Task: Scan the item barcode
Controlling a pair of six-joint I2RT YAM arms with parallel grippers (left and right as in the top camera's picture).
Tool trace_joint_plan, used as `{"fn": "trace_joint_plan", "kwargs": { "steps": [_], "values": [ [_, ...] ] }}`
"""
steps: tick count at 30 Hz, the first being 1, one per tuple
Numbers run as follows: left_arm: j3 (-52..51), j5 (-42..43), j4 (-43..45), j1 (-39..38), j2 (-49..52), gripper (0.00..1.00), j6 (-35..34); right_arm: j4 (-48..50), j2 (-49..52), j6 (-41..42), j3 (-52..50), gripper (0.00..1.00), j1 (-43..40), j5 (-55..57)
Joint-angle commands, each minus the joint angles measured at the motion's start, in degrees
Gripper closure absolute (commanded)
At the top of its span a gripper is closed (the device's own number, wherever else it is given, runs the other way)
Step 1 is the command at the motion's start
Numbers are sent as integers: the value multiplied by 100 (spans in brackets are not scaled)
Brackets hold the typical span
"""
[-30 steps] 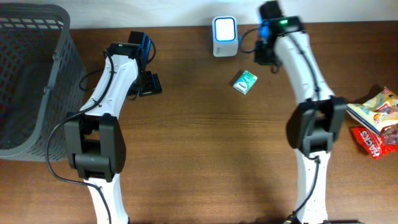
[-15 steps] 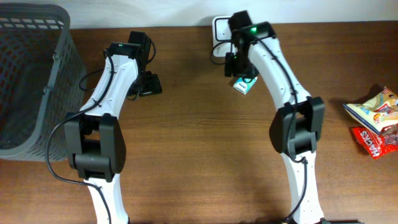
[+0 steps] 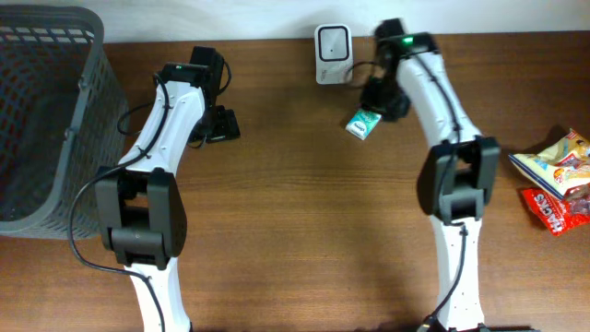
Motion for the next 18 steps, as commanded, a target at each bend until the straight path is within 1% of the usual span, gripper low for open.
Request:
{"fn": "trace_joint_plan", "kwargs": {
  "steps": [1, 3, 6, 9, 12, 15, 16, 17, 18],
  "values": [
    [-33, 42, 11, 39, -129, 1, 9, 0, 61, 90, -136, 52, -35, -505],
    [-33, 42, 11, 39, -129, 1, 9, 251, 61, 319, -387, 50, -20, -505],
    [-33, 42, 11, 39, -129, 1, 9, 544, 61, 577, -664, 50, -17, -533],
    [-33, 42, 11, 39, -129, 1, 9, 1012, 61, 597, -1012, 50, -20, -949],
    [-33, 39, 11, 39, -129, 1, 9, 1303, 63, 826, -1401, 51, -20, -964],
    [-33, 39, 11, 39, -129, 1, 9, 1628, 63, 850, -1749, 60, -22, -920],
    [-33, 42, 11, 39, -129, 1, 9, 1755, 63, 852, -1867, 66, -26, -903],
    [-33, 42, 11, 39, -129, 1, 9, 1912, 63, 852, -2013, 74, -31, -874],
    [-33, 42, 11, 39, -129, 1, 9, 2011, 66, 852, -2120, 92, -31, -841]
  ]
}}
